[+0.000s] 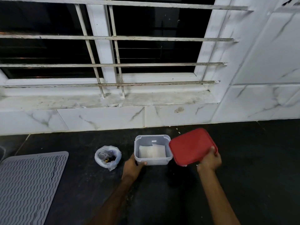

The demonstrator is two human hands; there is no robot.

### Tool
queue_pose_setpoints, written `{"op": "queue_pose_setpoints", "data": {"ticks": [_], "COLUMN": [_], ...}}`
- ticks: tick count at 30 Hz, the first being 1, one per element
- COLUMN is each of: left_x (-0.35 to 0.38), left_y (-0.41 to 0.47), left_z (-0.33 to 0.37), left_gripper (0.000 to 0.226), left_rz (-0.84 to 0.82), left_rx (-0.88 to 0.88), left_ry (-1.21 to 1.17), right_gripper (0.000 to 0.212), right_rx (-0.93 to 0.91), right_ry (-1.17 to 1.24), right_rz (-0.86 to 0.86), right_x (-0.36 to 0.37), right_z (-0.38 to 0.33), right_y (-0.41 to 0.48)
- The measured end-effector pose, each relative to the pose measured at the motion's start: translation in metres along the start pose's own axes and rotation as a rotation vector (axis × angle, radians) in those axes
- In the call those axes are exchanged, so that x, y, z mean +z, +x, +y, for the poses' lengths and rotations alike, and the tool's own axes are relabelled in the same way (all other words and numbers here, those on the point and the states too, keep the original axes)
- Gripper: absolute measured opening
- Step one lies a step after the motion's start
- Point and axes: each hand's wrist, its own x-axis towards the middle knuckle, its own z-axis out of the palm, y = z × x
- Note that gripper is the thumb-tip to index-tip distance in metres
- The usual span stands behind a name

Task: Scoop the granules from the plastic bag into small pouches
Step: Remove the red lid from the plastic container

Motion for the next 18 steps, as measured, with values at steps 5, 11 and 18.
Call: {"op": "queue_pose_setpoints", "data": {"ticks": [5, 11, 18], "left_x": [0.002, -0.005, -0.013], "left_y": [0.0, -0.004, -0.005], "left_z": [0.0, 0.007, 0.018], "left_gripper": [0.063, 0.05, 0.043], "left_rz": [-0.035, -0.228, -0.227], "left_rx": [0.003, -0.012, -0.091], "left_ry": [0.021, -0.043, -0.114], "right_gripper": [0.036, 0.038, 0.042], "right_rx": [0.317, 0.294, 0.08], "right_ry": [-0.041, -0.241, -0.681], "right_rz": [0.121, 0.173, 0.073], "right_x": [-0.07, -0.1, -0.087], "right_z": [0.056, 0.081, 0.084], "right_y": [-0.016, -0.026, -0.029]}}
